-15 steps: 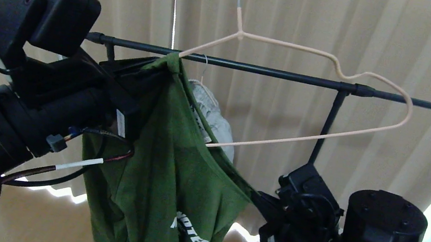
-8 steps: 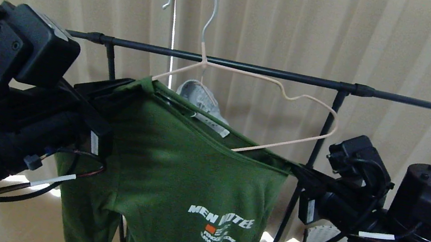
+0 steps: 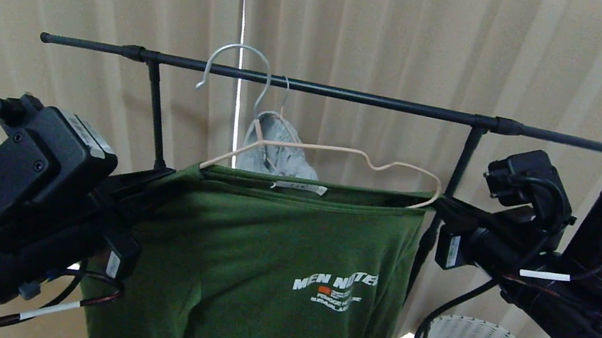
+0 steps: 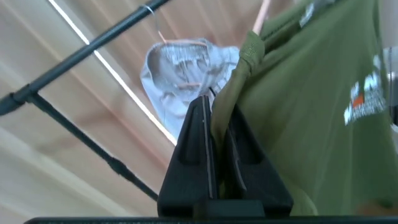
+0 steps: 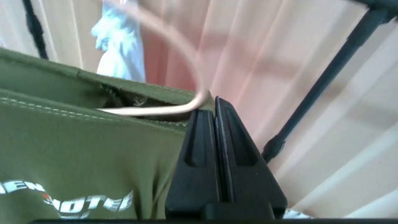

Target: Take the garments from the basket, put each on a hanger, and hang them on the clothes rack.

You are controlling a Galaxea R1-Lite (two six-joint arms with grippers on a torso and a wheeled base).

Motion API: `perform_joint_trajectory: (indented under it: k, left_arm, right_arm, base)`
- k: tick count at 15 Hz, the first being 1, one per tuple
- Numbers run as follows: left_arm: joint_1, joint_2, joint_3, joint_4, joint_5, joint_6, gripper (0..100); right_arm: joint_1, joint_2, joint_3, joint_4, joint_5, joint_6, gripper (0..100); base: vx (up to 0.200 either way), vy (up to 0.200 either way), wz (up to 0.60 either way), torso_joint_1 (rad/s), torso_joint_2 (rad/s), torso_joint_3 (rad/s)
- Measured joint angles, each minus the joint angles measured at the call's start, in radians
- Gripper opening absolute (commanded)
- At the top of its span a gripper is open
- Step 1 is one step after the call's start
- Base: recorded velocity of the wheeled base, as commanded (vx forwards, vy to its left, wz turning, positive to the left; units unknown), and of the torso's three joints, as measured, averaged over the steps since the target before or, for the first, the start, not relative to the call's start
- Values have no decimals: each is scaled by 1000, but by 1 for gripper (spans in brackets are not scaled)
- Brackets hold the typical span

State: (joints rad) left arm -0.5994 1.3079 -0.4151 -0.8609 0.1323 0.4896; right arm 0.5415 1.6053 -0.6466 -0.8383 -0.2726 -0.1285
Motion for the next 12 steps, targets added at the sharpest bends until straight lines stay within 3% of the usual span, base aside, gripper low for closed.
perform_joint_trajectory:
  k: [6, 12]
  left_arm:
    - [103, -36, 47, 1, -5, 56, 0]
    - [100, -24, 58, 2, -1, 77, 0]
  right_arm:
    - [-29, 20, -29, 1, 9, -8, 0]
    - [57, 25, -52, 20, 7, -47, 0]
  base:
    - [0, 0, 0, 0, 0, 0]
    - [0, 0, 0, 0, 0, 0]
